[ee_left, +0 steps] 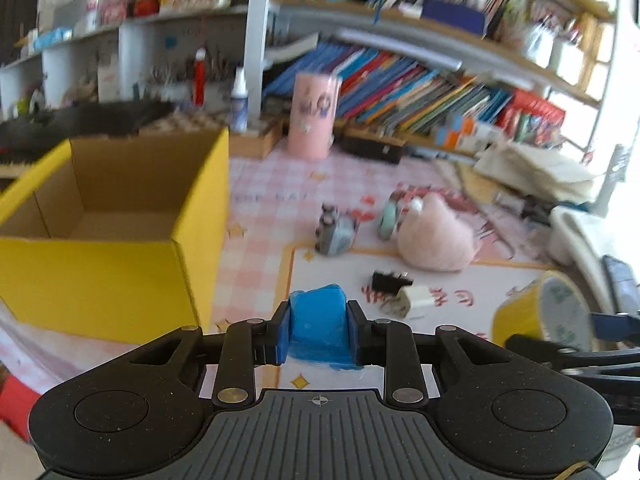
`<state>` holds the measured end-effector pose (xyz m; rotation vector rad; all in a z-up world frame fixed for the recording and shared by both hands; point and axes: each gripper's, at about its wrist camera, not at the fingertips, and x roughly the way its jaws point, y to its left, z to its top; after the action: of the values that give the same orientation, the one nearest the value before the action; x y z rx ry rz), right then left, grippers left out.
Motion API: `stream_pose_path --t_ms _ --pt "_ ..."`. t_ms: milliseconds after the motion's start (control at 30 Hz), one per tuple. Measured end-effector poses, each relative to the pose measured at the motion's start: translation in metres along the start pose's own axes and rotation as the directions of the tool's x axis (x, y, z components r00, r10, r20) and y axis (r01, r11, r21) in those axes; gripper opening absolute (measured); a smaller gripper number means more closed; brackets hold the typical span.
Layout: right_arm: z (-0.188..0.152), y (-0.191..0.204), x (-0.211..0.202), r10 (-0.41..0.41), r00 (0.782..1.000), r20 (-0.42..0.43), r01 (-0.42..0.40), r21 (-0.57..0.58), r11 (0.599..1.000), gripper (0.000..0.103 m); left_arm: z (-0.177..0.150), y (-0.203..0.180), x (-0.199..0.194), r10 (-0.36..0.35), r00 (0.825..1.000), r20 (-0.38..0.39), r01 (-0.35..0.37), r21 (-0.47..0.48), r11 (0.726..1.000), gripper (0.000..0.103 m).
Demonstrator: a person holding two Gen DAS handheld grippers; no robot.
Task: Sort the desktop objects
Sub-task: 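Carry the tape roll and blue block with both tools toward the yellow box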
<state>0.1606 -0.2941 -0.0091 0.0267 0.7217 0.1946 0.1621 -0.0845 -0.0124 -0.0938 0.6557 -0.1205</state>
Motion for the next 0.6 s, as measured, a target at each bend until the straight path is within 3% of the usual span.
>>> stream_pose_path --t_ms 233,600 --pt "-0.009 0.045 -0.026 -0.03 0.999 0.017 0.031 -0.01 0.999 0.083 -0.012 0.035 -0.051 -0.024 1.0 0.019 0.024 0.002 1.0 0.026" --pt "-0.055 0.135 -0.053 0.017 0.999 -0.038 -0.018 -0.029 0.999 0.083 -0.06 0.099 -0.102 0.006 0.999 -0.04 -0.006 0.001 1.0 0.026"
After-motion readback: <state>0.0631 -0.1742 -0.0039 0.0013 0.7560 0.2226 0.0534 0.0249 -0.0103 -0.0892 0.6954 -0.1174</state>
